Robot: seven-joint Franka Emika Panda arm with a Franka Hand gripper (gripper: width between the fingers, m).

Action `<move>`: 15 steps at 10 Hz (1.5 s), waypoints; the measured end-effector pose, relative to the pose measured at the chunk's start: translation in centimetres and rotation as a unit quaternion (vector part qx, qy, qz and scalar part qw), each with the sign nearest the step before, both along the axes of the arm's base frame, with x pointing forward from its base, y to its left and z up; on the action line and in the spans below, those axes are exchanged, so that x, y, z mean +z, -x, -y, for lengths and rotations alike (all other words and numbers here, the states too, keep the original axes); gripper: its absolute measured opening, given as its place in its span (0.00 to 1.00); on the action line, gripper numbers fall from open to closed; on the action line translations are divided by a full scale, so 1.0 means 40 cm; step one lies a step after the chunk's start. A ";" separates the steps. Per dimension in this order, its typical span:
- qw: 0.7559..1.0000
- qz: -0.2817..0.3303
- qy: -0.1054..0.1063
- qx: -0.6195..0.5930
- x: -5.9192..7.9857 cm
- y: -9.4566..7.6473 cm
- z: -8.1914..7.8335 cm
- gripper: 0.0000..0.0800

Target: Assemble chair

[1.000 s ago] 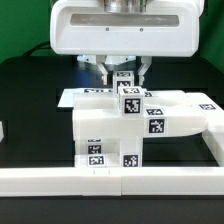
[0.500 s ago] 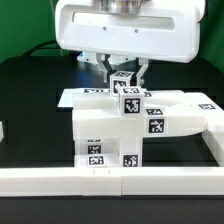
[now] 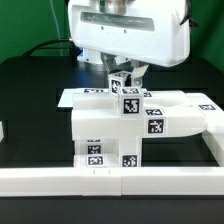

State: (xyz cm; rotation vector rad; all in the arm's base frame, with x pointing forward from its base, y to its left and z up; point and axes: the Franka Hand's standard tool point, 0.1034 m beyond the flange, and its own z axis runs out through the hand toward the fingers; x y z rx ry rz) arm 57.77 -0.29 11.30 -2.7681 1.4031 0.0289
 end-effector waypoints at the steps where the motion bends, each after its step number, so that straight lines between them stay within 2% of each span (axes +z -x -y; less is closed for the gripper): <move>1: 0.999 -0.001 0.000 -0.038 0.000 -0.001 -0.002 0.36; 5: 0.991 -0.005 -0.002 -0.133 0.000 -0.001 -0.005 0.36; 8: 0.972 -0.010 -0.007 -0.234 0.000 -0.001 -0.010 0.36; 11: 0.938 -0.016 -0.016 -0.346 0.000 -0.002 -0.020 0.36; 13: 0.937 -0.016 -0.017 -0.348 -0.001 -0.002 -0.021 0.36; 14: 0.938 -0.016 -0.017 -0.346 -0.001 -0.002 -0.022 0.60; 15: 0.942 -0.016 -0.017 -0.334 -0.001 -0.002 -0.022 0.60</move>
Offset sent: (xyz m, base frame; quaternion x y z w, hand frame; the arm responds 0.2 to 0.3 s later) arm 0.0000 0.0000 0.0000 0.0000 0.0000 0.1938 0.9810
